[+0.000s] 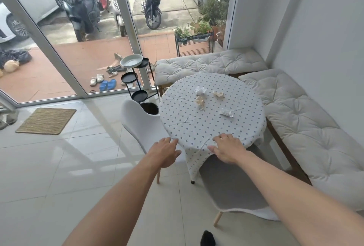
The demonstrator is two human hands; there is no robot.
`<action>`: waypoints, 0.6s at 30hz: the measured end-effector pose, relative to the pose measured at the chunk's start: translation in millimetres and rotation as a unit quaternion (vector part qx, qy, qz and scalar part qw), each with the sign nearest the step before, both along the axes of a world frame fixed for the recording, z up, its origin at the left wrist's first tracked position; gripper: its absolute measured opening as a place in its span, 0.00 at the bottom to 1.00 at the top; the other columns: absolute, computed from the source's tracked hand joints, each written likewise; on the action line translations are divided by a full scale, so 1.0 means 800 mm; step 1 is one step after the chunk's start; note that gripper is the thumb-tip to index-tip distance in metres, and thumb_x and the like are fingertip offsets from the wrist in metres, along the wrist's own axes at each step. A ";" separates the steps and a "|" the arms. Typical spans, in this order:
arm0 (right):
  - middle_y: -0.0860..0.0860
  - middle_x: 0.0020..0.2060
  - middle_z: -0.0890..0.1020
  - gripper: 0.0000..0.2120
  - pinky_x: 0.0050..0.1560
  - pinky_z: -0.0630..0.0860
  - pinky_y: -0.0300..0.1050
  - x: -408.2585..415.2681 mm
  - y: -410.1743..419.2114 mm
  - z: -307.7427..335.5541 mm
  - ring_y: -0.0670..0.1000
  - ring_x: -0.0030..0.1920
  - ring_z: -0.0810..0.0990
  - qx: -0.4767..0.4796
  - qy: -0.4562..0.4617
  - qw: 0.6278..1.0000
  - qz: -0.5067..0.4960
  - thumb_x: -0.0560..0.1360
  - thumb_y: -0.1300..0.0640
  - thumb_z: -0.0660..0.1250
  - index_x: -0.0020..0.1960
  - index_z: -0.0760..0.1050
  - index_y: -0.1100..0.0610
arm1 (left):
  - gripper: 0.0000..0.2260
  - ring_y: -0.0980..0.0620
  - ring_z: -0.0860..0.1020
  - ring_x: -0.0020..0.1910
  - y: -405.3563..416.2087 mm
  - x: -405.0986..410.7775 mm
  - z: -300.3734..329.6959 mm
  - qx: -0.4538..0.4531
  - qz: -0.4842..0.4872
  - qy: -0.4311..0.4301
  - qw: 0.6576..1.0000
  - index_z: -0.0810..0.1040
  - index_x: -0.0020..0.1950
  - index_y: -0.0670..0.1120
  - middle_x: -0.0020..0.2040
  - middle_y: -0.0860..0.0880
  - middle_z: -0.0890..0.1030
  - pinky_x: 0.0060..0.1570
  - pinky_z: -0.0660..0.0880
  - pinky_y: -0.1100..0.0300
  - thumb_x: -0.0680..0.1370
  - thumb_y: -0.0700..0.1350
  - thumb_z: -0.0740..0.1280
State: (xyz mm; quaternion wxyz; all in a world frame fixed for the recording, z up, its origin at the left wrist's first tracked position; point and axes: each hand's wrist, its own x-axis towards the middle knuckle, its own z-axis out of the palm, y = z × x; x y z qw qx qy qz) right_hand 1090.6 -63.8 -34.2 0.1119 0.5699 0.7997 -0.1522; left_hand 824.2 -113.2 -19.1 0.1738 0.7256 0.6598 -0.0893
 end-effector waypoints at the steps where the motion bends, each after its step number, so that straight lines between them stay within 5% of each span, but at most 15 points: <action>1: 0.57 0.74 0.69 0.30 0.70 0.67 0.62 -0.003 0.012 -0.003 0.60 0.73 0.66 0.002 -0.002 1.000 -0.003 0.82 0.34 0.49 0.75 0.66 0.53 | 0.25 0.41 0.68 0.72 0.014 -0.004 -0.001 0.001 -0.006 -0.001 1.000 0.62 0.78 0.47 0.73 0.43 0.70 0.68 0.69 0.43 0.84 0.57 0.56; 18: 0.60 0.78 0.62 0.26 0.73 0.64 0.63 -0.003 0.324 -0.102 0.62 0.77 0.61 -0.044 -0.036 0.995 -0.084 0.84 0.45 0.55 0.77 0.61 0.55 | 0.28 0.41 0.61 0.78 0.379 -0.005 -0.075 -0.028 -0.088 -0.037 0.995 0.55 0.81 0.48 0.80 0.41 0.61 0.74 0.63 0.43 0.85 0.57 0.57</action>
